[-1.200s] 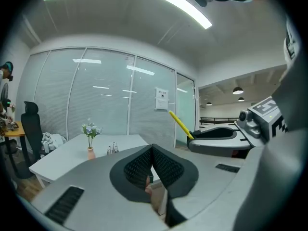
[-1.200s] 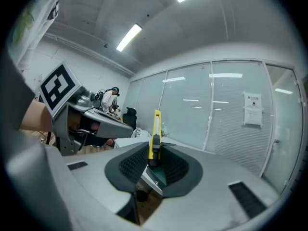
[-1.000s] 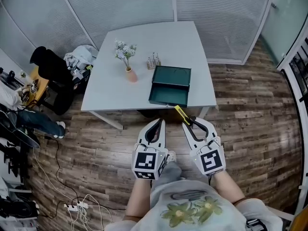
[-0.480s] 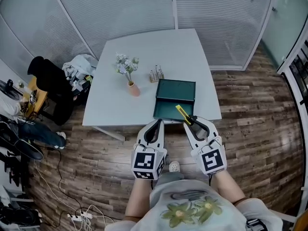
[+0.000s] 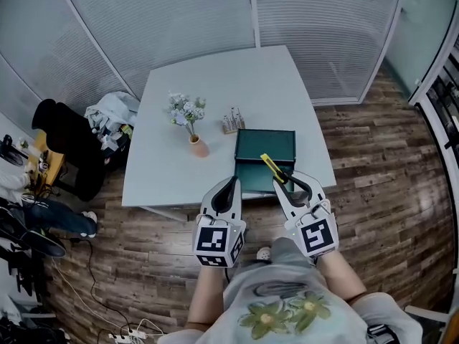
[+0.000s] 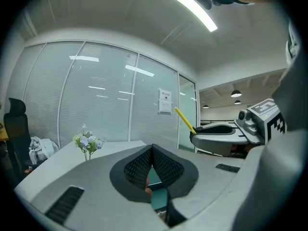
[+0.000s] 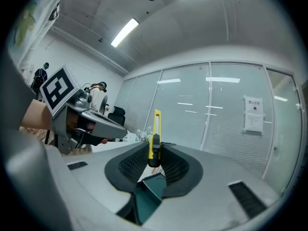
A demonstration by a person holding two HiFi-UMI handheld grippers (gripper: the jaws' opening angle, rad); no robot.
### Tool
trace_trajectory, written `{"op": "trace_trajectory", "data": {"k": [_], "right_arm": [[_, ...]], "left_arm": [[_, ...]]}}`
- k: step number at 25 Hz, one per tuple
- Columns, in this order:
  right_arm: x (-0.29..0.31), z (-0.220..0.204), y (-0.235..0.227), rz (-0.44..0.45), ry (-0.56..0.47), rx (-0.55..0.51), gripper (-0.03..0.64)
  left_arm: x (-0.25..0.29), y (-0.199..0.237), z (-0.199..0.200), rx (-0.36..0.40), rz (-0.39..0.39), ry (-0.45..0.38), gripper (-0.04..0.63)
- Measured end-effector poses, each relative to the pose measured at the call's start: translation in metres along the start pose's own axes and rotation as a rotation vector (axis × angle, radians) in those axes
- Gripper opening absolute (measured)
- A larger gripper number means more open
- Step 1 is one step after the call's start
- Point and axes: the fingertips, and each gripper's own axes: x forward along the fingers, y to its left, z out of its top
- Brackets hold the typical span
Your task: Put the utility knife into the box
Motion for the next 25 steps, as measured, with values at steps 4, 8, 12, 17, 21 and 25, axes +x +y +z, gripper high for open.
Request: {"op": "trace_trajectory", "data": {"k": [4, 8, 12, 17, 21, 25], "right_arm": [[0.009, -0.006, -0.002, 0.000, 0.016, 0.002, 0.080], [0.020, -0.009, -0.005, 0.002, 0.019, 0.002, 0.080], [0.028, -0.014, -0.006, 0.013, 0.023, 0.002, 0.080], [0.044, -0.021, -0.010, 0.033, 0.021, -0.003, 0.080], [0.058, -0.028, -0.015, 0.036, 0.038, -0.003, 0.080], [0.073, -0.027, -0.022, 0.033, 0.038, -0.009, 0.080]], "left_arm": [[0.007, 0.008, -0.006, -0.020, -0.005, 0.011, -0.006], [0.013, 0.019, -0.012, -0.034, 0.000, 0.023, -0.006], [0.019, 0.025, -0.018, -0.037, 0.008, 0.038, -0.006], [0.032, 0.036, -0.014, -0.026, 0.009, 0.037, -0.006], [0.044, 0.047, -0.010, -0.012, 0.002, 0.040, -0.006], [0.056, 0.058, -0.009, -0.014, 0.004, 0.039, -0.006]]}}
